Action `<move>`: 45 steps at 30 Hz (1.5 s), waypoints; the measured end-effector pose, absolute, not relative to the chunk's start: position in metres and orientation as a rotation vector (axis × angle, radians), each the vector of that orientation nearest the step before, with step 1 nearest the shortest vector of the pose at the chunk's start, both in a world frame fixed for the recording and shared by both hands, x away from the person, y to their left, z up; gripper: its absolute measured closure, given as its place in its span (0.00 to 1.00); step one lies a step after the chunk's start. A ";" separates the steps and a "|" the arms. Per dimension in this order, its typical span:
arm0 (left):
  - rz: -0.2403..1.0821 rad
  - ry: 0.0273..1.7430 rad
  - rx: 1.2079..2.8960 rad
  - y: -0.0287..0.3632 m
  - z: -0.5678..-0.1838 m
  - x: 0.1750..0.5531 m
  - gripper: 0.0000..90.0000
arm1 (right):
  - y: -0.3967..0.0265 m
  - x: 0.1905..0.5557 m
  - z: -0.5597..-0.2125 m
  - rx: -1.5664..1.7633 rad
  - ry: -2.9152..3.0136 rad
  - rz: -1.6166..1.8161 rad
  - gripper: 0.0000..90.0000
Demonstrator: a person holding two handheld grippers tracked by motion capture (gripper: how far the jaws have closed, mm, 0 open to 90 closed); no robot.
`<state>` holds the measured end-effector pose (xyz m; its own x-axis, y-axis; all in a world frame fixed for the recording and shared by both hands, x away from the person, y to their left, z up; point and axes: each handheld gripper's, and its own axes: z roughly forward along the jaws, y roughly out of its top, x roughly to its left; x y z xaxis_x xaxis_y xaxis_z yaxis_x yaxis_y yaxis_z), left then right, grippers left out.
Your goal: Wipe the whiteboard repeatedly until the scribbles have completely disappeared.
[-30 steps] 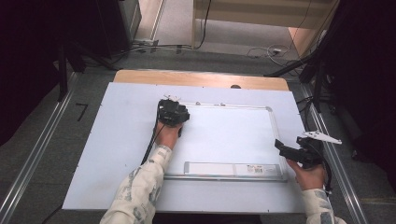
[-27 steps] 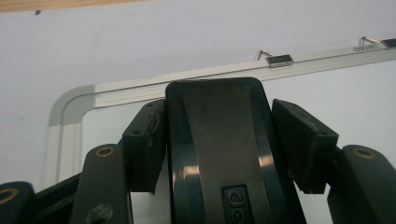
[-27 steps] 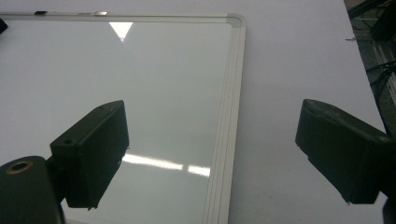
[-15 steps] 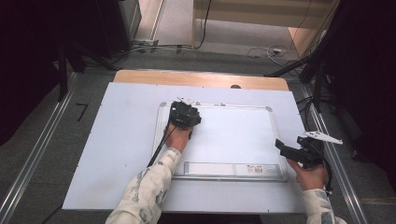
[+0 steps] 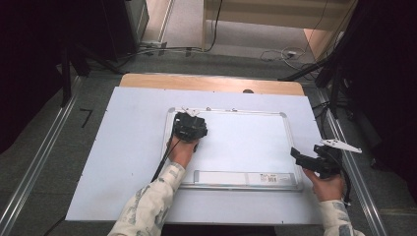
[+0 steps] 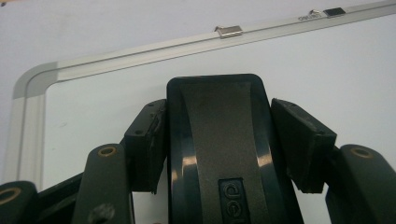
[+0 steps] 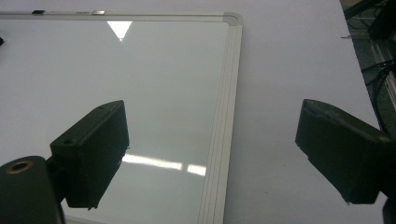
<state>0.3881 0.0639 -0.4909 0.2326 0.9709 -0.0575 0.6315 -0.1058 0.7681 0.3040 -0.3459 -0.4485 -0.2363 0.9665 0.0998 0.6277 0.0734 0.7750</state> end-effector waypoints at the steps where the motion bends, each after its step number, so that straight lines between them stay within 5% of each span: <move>1: 0.630 1.478 1.822 0.067 -0.491 0.387 0.45 | -0.346 0.304 -0.448 1.576 1.911 1.008 0.09; 18: 0.663 1.624 1.709 0.110 -0.491 0.406 0.44 | -0.344 0.303 -0.449 1.576 1.916 1.004 0.09; 45: 0.649 1.501 1.818 0.053 -0.490 0.395 0.46 | -0.341 0.307 -0.449 1.564 1.929 1.005 0.09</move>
<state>0.3950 0.0533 -0.4900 0.2096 0.9767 -0.0451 0.6367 -0.1013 0.7645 0.3067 -0.3406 -0.4490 -0.2492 0.9639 0.0940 0.6293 0.0873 0.7723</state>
